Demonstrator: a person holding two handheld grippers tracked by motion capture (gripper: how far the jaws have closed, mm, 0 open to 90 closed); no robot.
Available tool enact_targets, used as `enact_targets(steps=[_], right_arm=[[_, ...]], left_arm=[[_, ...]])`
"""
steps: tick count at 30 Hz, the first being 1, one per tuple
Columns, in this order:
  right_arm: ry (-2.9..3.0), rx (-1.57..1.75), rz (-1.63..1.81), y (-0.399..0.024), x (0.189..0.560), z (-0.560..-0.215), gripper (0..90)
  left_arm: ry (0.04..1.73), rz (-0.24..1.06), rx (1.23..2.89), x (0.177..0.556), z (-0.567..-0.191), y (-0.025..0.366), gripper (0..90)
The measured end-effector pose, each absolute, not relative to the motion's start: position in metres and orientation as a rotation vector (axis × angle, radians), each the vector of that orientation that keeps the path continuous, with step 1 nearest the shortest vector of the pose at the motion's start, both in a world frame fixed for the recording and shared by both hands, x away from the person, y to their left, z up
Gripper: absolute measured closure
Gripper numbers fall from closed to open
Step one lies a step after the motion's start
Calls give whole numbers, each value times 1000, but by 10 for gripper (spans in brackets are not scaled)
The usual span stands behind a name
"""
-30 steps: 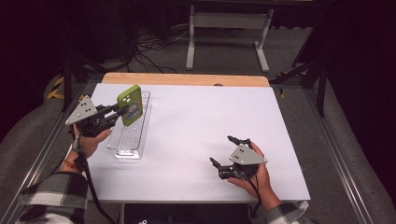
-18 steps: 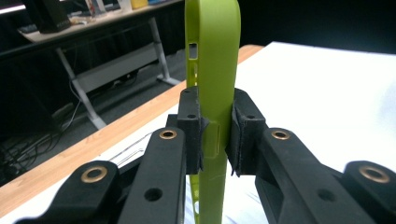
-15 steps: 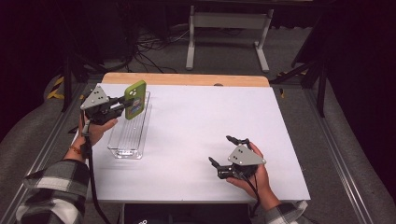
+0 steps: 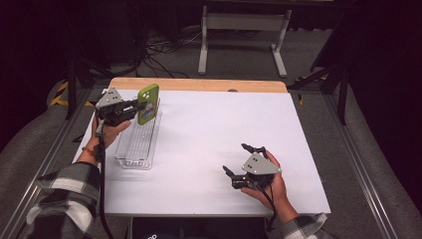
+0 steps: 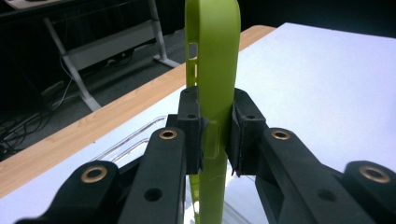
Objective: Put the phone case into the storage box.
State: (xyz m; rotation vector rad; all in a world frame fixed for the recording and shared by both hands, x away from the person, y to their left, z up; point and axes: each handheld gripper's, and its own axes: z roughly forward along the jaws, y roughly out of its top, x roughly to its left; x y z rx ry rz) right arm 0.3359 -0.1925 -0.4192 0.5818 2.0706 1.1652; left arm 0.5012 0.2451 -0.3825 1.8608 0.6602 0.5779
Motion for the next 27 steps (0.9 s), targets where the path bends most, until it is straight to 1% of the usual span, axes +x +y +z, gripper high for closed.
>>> enact_targets(steps=[11,18,27], right_arm=[[2099,549,1119,-189,337,-424,125],[2110,536,1077,-186,337,-426,131],[2141,528,1041,-181,337,-430,137]], left_arm=[[704,562,1927,522,-402,244,776],[708,561,1923,525,-403,246,776],[797,640,1934,540,-405,253,773]])
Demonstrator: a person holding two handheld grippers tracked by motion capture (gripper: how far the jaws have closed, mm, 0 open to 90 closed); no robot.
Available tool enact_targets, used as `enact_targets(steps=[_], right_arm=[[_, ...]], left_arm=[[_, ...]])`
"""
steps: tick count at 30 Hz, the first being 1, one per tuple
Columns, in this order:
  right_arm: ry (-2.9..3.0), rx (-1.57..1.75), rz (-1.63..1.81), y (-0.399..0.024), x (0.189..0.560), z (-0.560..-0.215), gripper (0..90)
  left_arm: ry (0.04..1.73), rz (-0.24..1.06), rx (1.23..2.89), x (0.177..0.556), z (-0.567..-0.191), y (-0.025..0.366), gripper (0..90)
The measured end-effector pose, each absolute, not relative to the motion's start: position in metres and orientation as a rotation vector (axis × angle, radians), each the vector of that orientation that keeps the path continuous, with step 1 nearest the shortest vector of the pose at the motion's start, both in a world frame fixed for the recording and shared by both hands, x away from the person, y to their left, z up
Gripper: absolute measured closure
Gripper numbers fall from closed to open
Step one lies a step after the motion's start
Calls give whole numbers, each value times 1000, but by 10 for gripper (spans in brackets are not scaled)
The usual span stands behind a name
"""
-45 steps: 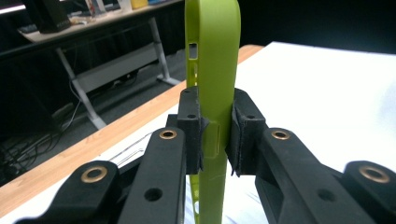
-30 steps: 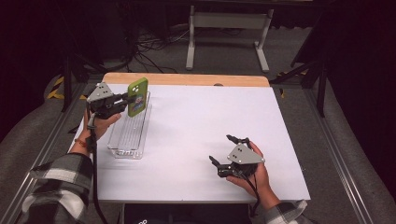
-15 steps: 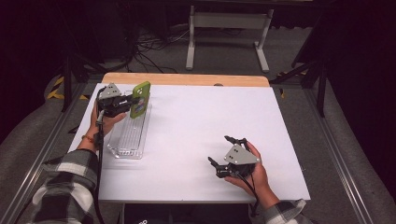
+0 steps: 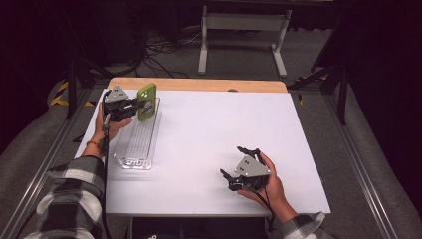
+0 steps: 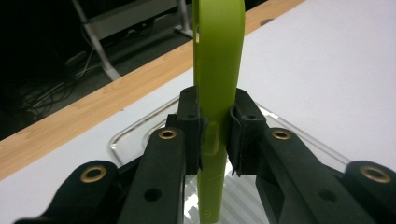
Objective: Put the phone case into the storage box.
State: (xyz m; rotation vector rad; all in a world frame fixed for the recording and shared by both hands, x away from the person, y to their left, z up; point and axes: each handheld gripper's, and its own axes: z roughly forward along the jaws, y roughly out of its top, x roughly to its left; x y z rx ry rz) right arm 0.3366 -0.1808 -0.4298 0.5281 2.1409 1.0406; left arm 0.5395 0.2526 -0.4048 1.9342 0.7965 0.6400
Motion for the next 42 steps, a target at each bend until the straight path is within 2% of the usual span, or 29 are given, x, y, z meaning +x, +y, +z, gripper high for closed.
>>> enact_targets(steps=[3,8,28,33,37,42], right_arm=[[2155,505,1018,-177,334,-431,142],[2167,480,986,-174,332,-433,148],[2152,463,938,-174,330,-433,157],[2148,470,943,-175,331,-432,158],[2147,489,936,-175,332,-433,147],[2144,496,937,-175,332,-433,146]], left_arm=[[820,678,1950,544,-403,254,768],[869,777,1972,545,-404,250,698],[981,907,2049,557,-417,243,496],[997,927,2047,559,-418,241,486],[1032,948,2063,562,-418,237,402],[1033,1007,2055,563,-416,230,391]])
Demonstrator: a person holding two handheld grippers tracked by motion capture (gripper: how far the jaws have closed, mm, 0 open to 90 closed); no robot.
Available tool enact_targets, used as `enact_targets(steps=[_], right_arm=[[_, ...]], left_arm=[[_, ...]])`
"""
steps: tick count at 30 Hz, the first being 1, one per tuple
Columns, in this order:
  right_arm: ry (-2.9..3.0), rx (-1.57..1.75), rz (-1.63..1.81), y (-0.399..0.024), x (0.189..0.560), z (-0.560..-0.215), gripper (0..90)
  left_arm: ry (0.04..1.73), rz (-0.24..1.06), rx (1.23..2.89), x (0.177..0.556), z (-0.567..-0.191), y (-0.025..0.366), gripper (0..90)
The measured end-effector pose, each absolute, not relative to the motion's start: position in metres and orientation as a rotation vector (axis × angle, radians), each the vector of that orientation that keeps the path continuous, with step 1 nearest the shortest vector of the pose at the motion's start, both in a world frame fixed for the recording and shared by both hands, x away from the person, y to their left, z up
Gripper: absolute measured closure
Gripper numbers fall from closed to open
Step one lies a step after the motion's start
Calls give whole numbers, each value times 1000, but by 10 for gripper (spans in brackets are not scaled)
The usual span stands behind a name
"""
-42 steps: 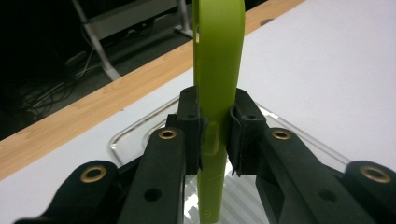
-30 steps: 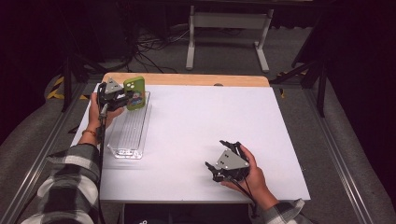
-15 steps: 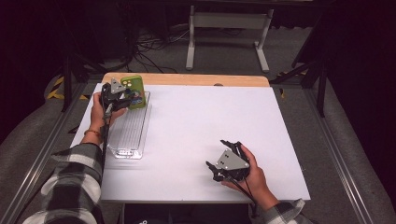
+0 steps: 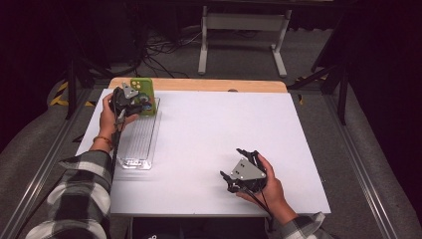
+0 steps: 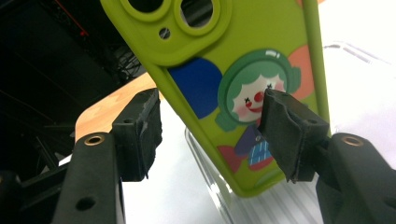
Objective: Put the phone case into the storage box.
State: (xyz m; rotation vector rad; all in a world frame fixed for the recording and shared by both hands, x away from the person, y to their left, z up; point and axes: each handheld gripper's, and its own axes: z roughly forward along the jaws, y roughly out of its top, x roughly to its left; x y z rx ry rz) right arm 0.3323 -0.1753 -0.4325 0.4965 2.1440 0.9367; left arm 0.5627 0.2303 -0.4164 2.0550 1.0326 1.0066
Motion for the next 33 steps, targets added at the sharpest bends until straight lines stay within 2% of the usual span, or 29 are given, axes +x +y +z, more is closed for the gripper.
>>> enact_targets(steps=[20,33], right_arm=[[2163,498,973,-173,330,-432,145],[2165,485,969,-171,330,-433,146]], left_arm=[[1022,1002,2027,556,-409,229,253],[1027,935,2006,551,-403,234,180]])
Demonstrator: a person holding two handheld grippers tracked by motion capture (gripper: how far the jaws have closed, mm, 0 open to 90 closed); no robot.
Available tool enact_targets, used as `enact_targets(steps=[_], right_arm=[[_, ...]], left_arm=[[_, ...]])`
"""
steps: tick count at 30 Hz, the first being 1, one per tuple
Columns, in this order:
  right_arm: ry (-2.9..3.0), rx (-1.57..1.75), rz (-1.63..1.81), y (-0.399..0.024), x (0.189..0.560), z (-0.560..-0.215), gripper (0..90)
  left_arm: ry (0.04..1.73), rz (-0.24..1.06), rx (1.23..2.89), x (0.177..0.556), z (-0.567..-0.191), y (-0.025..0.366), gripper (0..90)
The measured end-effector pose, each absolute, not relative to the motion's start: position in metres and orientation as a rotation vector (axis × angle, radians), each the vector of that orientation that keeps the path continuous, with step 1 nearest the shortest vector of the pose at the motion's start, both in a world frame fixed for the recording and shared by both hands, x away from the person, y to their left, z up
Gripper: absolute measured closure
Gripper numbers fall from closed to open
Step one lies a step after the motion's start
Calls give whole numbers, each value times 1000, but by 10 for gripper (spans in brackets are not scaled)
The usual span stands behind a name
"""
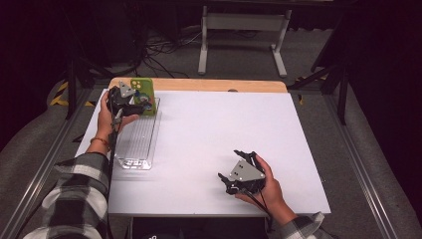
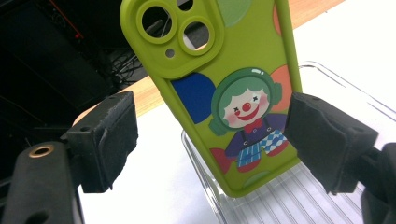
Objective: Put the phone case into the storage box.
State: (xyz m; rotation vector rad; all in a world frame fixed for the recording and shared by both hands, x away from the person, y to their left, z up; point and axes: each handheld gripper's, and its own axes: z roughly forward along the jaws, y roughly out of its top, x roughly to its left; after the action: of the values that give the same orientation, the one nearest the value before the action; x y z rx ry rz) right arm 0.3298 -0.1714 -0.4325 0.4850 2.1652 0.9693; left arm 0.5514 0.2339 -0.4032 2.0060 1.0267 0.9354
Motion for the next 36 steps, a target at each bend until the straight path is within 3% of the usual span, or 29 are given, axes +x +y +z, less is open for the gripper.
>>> enact_targets(steps=[36], right_arm=[[2138,505,1003,-175,330,-428,146]], left_arm=[[932,922,1917,523,-377,238,153]])
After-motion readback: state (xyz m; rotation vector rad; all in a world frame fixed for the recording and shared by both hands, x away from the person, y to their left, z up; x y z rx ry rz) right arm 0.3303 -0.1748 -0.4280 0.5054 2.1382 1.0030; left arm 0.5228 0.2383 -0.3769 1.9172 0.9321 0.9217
